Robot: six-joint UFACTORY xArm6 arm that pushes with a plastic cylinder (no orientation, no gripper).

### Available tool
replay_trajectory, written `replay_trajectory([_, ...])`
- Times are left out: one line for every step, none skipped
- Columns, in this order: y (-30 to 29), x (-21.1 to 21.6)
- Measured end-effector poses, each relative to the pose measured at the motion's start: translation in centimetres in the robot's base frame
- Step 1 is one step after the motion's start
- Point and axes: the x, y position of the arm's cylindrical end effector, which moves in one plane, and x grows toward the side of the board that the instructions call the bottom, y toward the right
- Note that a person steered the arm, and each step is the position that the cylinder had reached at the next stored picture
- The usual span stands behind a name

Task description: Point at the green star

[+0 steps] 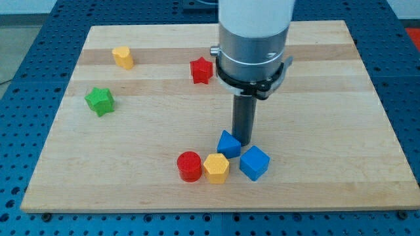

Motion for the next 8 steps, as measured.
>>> replay_trajectory([0.0,-2.7])
replay_trajectory([-3.3,-5.7])
replay_trajectory([-10.9,-3.4])
replay_trajectory([-19.2,1.1])
replay_trajectory([-30.5,0.4])
replay_trajectory([-33.6,-0.9])
replay_trajectory([-33.7,-2.2])
replay_trajectory([-33.7,-5.2])
